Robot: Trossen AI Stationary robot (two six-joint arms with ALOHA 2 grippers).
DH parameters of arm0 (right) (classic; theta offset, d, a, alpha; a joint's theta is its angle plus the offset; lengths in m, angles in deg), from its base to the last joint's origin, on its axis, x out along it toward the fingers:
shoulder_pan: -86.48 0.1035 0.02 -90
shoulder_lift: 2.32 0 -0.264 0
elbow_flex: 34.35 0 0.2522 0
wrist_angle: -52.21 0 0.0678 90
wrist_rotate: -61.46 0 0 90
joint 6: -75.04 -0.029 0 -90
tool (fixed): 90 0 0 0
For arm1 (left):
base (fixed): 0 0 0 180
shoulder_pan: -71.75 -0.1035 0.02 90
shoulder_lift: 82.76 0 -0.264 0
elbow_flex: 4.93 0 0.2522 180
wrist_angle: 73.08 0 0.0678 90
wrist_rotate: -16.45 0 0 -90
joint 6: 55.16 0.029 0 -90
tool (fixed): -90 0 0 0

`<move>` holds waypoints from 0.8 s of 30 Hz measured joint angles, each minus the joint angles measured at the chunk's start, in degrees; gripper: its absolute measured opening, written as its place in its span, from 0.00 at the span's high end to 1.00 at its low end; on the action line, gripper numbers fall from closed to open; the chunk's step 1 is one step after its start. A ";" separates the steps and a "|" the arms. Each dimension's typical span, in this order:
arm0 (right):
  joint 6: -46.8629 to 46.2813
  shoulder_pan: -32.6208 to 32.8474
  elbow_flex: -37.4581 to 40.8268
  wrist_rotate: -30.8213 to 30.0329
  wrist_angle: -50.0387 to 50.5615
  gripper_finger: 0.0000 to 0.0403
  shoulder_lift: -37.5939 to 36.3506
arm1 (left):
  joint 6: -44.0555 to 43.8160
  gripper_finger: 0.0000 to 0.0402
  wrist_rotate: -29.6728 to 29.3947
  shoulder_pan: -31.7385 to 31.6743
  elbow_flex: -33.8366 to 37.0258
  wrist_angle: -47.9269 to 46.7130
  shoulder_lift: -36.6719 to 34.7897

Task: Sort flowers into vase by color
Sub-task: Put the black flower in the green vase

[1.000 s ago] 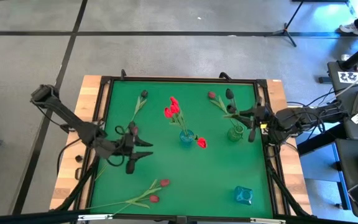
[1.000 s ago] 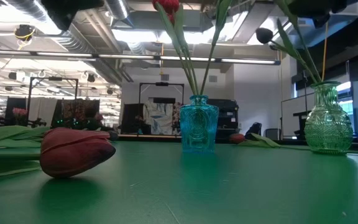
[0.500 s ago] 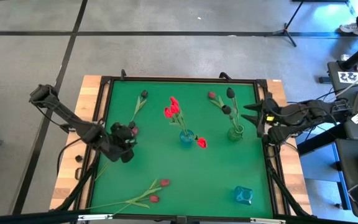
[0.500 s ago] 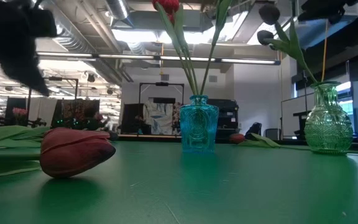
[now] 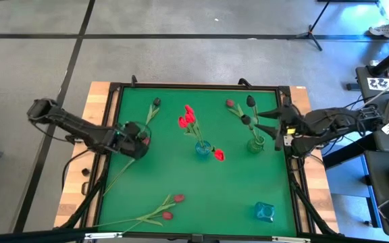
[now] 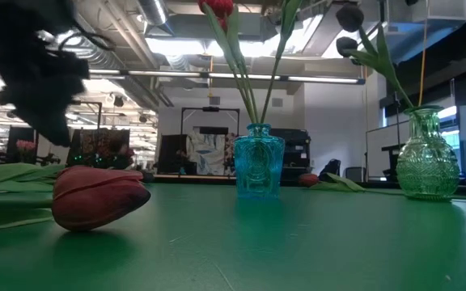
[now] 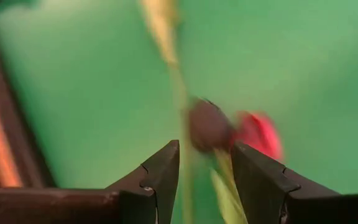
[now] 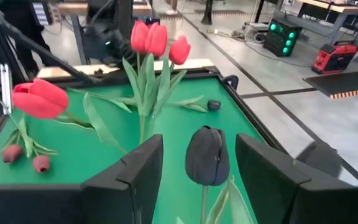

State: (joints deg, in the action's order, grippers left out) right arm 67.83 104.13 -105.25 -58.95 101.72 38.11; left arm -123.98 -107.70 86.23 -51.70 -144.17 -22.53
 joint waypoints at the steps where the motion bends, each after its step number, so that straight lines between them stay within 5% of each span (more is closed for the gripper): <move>1: 0.06 0.00 -0.58 -0.02 0.28 0.50 0.63 | 0.51 0.65 -0.73 -2.98 0.00 0.04 0.26; 13: -2.95 0.00 -4.95 3.23 2.02 0.50 3.71 | 25.14 0.65 2.42 -33.70 0.00 27.59 4.83; 24: -5.54 0.00 -4.97 4.29 4.23 0.50 3.73 | 25.97 0.65 8.74 -40.52 0.04 33.89 20.13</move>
State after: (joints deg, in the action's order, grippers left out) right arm 62.28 104.13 -110.22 -54.67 105.95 41.84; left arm -98.01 -98.96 45.71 -51.66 -110.28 -2.40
